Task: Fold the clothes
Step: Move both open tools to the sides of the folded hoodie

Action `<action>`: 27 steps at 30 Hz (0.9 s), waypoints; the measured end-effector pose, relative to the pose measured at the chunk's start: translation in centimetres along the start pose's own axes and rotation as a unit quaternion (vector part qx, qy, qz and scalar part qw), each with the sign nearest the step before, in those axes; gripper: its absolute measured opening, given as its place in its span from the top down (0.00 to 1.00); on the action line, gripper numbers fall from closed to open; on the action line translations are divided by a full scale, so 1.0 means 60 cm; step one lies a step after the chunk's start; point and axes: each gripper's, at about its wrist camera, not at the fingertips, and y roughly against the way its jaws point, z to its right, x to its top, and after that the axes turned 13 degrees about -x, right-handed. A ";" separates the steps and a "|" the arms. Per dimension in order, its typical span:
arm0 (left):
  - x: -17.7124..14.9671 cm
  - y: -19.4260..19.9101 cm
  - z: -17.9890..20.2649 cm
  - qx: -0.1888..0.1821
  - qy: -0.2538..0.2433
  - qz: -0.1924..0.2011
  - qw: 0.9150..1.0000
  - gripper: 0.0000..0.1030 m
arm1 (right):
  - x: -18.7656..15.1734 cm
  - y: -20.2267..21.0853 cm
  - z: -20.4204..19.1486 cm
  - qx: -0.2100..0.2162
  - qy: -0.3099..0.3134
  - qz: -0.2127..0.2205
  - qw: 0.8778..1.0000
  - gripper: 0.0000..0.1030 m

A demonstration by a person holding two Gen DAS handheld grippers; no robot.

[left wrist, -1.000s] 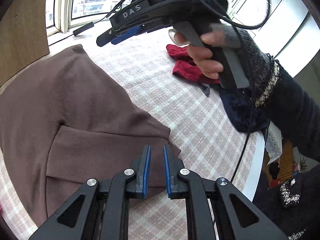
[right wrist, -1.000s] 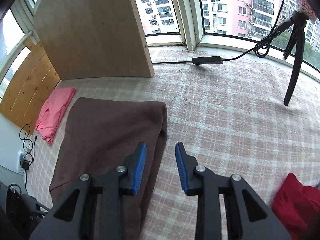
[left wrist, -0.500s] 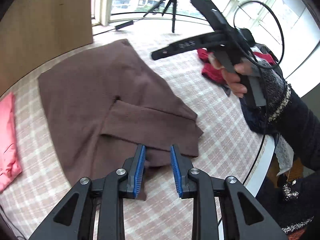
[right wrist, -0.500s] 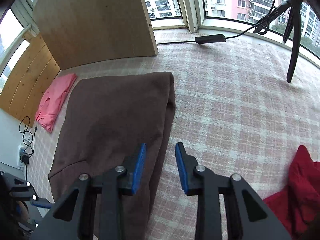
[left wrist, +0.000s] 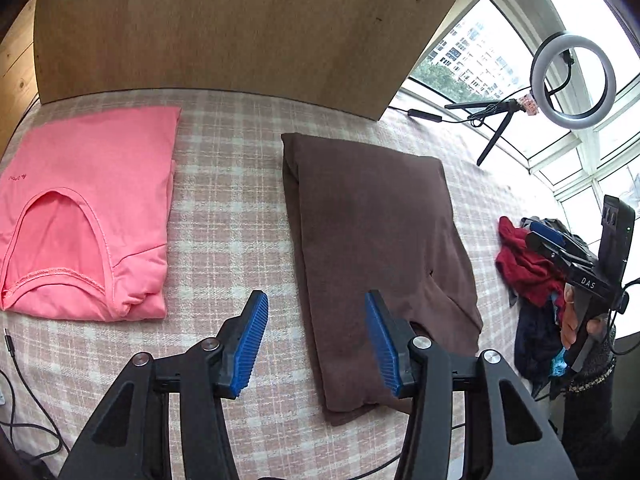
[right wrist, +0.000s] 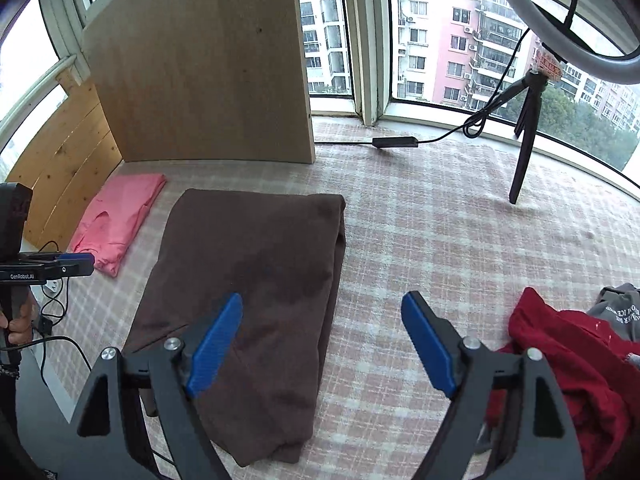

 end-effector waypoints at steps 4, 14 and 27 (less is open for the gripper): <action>-0.015 -0.067 -0.008 -0.003 0.015 -0.015 1.000 0.56 | -0.031 -0.075 -0.002 -0.016 -0.019 -0.039 0.999 0.21; -0.023 -0.108 -0.002 0.034 -0.013 -0.017 0.999 0.54 | -0.066 -0.141 -0.005 0.007 -0.034 -0.079 0.996 0.21; -0.023 -0.125 0.008 0.018 -0.025 -0.026 0.999 0.67 | -0.081 -0.137 -0.025 0.061 0.013 -0.069 0.996 0.40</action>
